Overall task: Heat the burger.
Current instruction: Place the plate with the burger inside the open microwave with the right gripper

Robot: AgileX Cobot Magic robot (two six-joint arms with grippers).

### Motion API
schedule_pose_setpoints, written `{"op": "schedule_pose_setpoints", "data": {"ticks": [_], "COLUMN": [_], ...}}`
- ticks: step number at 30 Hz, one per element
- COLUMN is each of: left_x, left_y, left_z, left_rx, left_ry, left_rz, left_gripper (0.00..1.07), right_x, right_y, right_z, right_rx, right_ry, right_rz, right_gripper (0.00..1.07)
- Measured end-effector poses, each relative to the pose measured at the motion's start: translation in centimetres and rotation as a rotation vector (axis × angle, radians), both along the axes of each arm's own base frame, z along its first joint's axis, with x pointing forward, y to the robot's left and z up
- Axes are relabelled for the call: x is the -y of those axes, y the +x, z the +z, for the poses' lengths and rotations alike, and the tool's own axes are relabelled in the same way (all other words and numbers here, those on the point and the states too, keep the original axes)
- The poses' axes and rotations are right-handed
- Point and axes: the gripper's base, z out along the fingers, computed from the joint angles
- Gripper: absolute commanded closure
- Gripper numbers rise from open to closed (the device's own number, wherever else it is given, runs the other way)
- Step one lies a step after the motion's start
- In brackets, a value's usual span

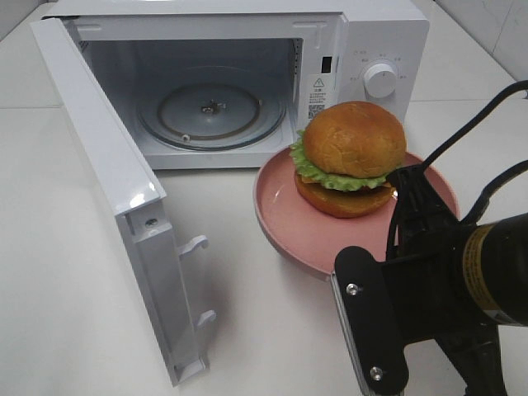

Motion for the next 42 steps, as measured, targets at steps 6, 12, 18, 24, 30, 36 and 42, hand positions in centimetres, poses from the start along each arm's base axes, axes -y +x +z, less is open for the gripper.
{"op": "schedule_pose_setpoints", "data": {"ticks": [6, 12, 18, 24, 30, 36, 42], "left_x": [0.0, 0.0, 0.0, 0.0, 0.0, 0.0, 0.0], "left_y": [0.0, 0.0, 0.0, 0.0, 0.0, 0.0, 0.0], "left_z": [0.0, 0.0, 0.0, 0.0, 0.0, 0.0, 0.0], "left_rx": [0.0, 0.0, 0.0, 0.0, 0.0, 0.0, 0.0], "left_ry": [0.0, 0.0, 0.0, 0.0, 0.0, 0.0, 0.0], "left_rz": [0.0, 0.0, 0.0, 0.0, 0.0, 0.0, 0.0], "left_gripper": [0.09, 0.09, 0.09, 0.09, 0.09, 0.09, 0.09], "right_x": [-0.7, -0.6, 0.4, 1.7, 2.5, 2.7, 2.4], "right_y": [-0.1, 0.0, 1.0, 2.2, 2.7, 3.1, 4.3], "right_z": [0.2, 0.0, -0.2, -0.3, -0.4, -0.4, 1.0], "right_rx": [0.033, 0.04, 0.018, -0.003, -0.014, -0.012, 0.003], "right_ry": [0.005, -0.04, -0.061, -0.092, -0.123, -0.099, -0.046], "right_rz": [0.138, 0.2, 0.207, 0.232, 0.266, 0.311, 0.291], "right_gripper": [1.07, 1.07, 1.07, 1.07, 1.07, 1.07, 1.07]}}
